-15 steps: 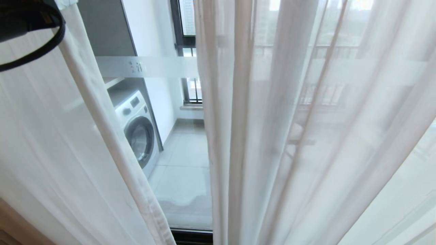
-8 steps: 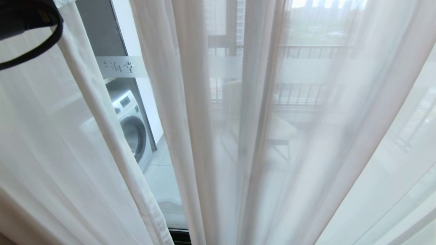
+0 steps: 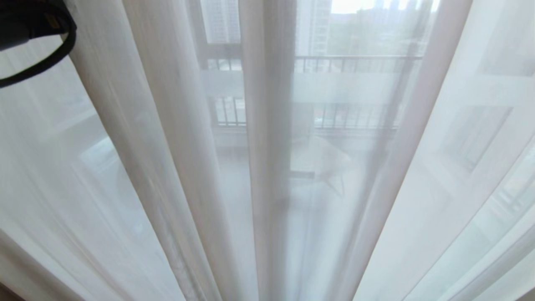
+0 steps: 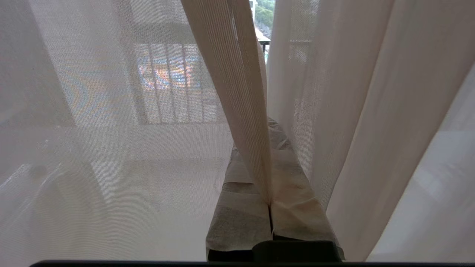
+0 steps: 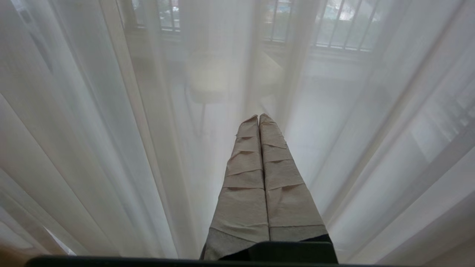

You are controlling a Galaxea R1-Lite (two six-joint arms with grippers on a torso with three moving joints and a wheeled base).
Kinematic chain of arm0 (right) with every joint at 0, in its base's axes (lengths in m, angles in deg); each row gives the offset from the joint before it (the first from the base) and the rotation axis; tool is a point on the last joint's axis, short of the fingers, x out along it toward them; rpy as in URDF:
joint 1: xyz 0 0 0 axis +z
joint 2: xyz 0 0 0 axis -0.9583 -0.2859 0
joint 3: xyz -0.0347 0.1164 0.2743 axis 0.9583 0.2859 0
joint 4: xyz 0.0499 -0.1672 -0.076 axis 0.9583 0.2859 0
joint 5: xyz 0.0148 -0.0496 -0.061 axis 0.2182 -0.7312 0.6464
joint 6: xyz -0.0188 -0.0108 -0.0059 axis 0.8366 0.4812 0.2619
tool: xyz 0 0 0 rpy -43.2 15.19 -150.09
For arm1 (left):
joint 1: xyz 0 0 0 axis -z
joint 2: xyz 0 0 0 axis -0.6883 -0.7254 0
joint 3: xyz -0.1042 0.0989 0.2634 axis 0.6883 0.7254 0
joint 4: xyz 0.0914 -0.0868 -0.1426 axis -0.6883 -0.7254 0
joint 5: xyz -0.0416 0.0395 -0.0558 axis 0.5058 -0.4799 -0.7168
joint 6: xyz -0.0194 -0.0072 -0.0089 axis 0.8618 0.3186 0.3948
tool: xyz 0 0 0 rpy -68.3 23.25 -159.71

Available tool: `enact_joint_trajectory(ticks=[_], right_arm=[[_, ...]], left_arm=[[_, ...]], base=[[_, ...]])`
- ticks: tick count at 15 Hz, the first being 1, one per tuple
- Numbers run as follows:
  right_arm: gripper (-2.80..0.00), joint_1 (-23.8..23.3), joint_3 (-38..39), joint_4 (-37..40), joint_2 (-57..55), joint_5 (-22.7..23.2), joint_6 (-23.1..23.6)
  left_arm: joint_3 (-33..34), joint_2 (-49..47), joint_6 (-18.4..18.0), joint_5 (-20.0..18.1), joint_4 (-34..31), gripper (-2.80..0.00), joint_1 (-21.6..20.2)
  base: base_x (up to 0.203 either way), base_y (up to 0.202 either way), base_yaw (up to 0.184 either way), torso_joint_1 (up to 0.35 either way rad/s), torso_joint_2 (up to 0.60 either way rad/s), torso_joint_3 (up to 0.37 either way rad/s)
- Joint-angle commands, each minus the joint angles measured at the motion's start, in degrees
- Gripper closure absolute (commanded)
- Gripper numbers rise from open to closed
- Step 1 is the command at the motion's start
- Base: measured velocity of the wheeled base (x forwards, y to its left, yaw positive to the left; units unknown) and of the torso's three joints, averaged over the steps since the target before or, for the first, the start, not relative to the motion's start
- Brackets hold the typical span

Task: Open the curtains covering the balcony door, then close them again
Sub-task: Close the inner curtains on both sides

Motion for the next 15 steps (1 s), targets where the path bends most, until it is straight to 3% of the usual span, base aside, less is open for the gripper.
enact_joint_trajectory(ticks=[1, 12, 15], right_arm=[[0.00, 0.00, -0.01, -0.03, -0.02, -0.07, -0.05], [0.00, 0.00, -0.01, -0.03, -0.02, 0.02, 0.03], [0.00, 0.00, -0.01, -0.03, -0.02, 0.02, 0.00]], left_arm=[[0.11, 0.09, 0.05, 0.01, 0.13, 0.00, -0.01], [0.32, 0.27, 0.05, 0.10, 0.17, 0.00, -0.09], [0.31, 0.18, 0.13, 0.19, 0.17, 0.00, -0.09]], base=[[0.000, -0.192, -0.001, 0.002, 0.00, 0.002], [0.000, -0.191, 0.001, 0.002, 0.00, 0.002], [0.000, -0.061, -0.003, 0.002, 0.00, 0.006]])
